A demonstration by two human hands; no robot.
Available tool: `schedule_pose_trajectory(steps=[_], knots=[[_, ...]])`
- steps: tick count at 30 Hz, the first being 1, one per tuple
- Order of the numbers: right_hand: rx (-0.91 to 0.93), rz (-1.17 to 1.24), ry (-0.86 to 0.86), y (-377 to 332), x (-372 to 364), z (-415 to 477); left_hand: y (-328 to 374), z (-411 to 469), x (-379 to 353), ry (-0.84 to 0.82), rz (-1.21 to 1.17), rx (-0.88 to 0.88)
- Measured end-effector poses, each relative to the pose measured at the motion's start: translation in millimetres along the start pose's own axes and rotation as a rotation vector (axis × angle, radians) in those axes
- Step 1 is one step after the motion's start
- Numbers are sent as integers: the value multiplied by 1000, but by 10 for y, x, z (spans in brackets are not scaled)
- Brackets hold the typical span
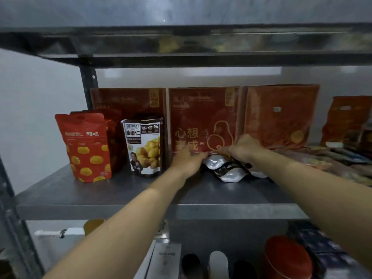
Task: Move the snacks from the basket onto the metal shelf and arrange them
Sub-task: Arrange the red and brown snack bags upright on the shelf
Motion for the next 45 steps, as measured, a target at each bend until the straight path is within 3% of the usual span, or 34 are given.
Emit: schedule_pose_trajectory(steps=[3, 8, 16, 19, 22, 29, 35, 45], knots=[[15, 83, -84, 49, -95, 111, -26, 131, -248, -80, -72, 104], [2, 328, -124, 122, -157, 229, -40, 162, -292, -62, -199, 167], [31, 660, -96, 43, -121, 194, 136, 56, -89, 19, -224, -3], [92, 701, -98, 26, -70, 139, 198, 12, -115, -18, -213, -112], [152, 722, 13, 68, 46, 109, 215, -6, -192, -67, -208, -163], [183, 729, 237, 250, 254, -37, 17, 63, -400, -121, -123, 11], [178, 751, 265, 328, 214, -84, 52, 108, -524, -190, -97, 106], [204, 769, 262, 308, 209, -159, -12, 23, -526, -184, -233, 81]])
Point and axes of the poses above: each hand's wrist, its own z-axis towards the middle knuckle, its own x-axis out of the back of the hand, y = z × x, the point moved 6 cm from there along z, towards the middle knuckle, and after that the axes turned 8 degrees about x, right-handed, at the moved point
